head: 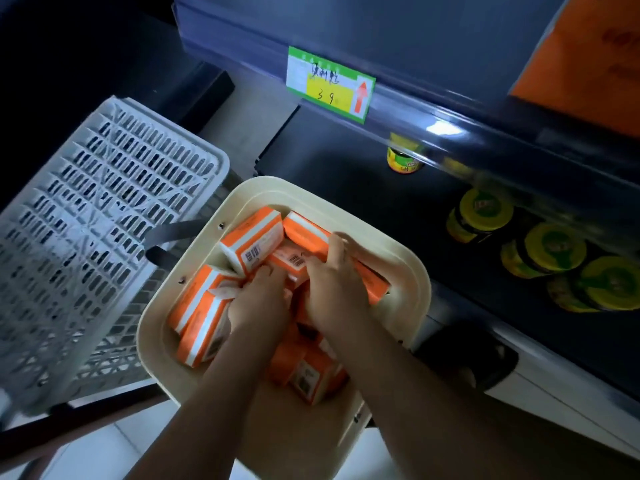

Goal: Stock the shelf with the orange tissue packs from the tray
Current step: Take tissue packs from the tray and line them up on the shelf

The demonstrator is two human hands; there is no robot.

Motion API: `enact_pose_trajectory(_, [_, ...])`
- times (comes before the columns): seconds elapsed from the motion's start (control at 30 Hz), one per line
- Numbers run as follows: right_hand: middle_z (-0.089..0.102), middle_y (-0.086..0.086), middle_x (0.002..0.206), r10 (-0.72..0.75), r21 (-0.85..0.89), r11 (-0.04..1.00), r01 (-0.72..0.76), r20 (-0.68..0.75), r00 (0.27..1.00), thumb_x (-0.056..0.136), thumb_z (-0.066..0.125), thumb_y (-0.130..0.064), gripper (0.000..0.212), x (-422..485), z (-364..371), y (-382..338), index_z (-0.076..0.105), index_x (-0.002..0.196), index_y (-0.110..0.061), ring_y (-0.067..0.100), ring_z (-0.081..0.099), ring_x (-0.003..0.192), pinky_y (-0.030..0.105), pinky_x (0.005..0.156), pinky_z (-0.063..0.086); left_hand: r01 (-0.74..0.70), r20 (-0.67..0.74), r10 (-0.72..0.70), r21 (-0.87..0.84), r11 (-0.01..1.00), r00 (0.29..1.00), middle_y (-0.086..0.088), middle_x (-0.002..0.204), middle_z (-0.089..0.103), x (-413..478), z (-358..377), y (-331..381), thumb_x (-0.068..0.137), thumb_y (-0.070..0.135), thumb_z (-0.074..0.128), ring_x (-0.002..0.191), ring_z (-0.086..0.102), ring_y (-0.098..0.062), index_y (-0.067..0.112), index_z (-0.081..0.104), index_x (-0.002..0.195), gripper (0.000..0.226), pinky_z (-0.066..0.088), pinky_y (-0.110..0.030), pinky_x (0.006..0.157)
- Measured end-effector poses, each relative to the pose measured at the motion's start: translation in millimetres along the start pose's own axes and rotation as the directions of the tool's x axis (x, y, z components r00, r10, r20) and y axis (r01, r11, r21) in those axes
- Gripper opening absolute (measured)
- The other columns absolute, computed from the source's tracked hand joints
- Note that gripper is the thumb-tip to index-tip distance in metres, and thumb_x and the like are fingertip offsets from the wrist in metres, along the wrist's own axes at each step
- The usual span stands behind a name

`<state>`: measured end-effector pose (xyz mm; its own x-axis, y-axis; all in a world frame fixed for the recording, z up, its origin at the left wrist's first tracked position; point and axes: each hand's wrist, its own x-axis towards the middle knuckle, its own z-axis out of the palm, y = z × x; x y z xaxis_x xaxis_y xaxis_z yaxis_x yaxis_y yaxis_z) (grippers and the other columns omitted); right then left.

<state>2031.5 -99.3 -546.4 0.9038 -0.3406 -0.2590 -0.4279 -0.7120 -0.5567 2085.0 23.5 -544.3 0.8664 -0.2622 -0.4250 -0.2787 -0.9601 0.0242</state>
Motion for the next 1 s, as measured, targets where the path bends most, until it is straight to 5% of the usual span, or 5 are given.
enact_pose_trajectory(0.27, [0.043,0.004,0.148,-0.030,-0.014,0.999,0.031,0.080,0.996,0.095,0.058,-0.036,0.045,17,32,37,0.057,0.137,-0.019,0.031,0.040,0.134,0.029,0.104,0.037,-0.120,0.072,0.103,0.292,0.949,0.992,0.006,0.145,0.051,5,-24,9,0.095,0.034,0.064,0.142,0.035,-0.029,0.036,0.066,0.132,0.037,0.044,-0.047,0.107])
enact_pose_trajectory(0.47, [0.054,0.016,0.132,-0.073,-0.027,0.997,0.074,0.046,0.996,0.095,0.061,-0.037,0.035,-8,-30,6,0.067,0.117,-0.011,0.034,0.049,0.127,0.046,0.106,0.047,-0.219,0.149,0.251,-0.204,0.954,0.956,0.004,0.133,0.066,16,-58,-24,0.083,0.024,0.081,0.124,0.060,-0.021,0.034,0.068,0.128,0.048,0.050,-0.039,0.102])
enact_pose_trajectory(0.6, [0.060,0.009,0.107,-0.048,0.129,0.989,0.077,-0.209,0.977,0.091,0.068,-0.028,0.009,-15,-57,-4,0.072,0.092,-0.019,0.029,0.058,0.105,0.039,0.088,0.047,-0.172,0.050,0.287,-0.696,0.697,0.957,0.008,0.085,0.073,3,-91,-26,0.076,0.035,0.081,0.079,0.066,-0.006,0.024,0.074,0.101,0.027,0.056,-0.031,0.076])
enact_pose_trajectory(0.87, [0.053,-0.009,0.071,0.286,0.663,0.748,-0.044,-0.261,0.922,0.076,0.075,-0.013,0.030,-72,-127,-20,0.046,0.080,-0.023,0.002,0.050,0.057,0.027,0.058,0.044,-0.112,-0.024,0.228,-0.917,0.382,0.973,-0.007,0.095,0.079,-59,-134,-2,0.096,0.031,0.073,0.083,0.072,-0.019,0.013,0.077,0.106,0.021,0.055,-0.033,0.075])
enact_pose_trajectory(1.0, [0.068,0.005,0.090,0.300,0.850,0.527,0.013,-0.200,0.933,0.076,0.080,-0.003,0.035,-103,-173,-16,0.061,0.105,-0.009,0.010,0.066,0.075,0.028,0.068,0.054,-0.060,0.010,0.317,-0.976,0.211,0.948,-0.021,0.099,0.064,-91,-162,10,0.085,0.028,0.056,0.088,0.060,-0.032,0.002,0.070,0.112,0.041,0.046,-0.038,0.075])
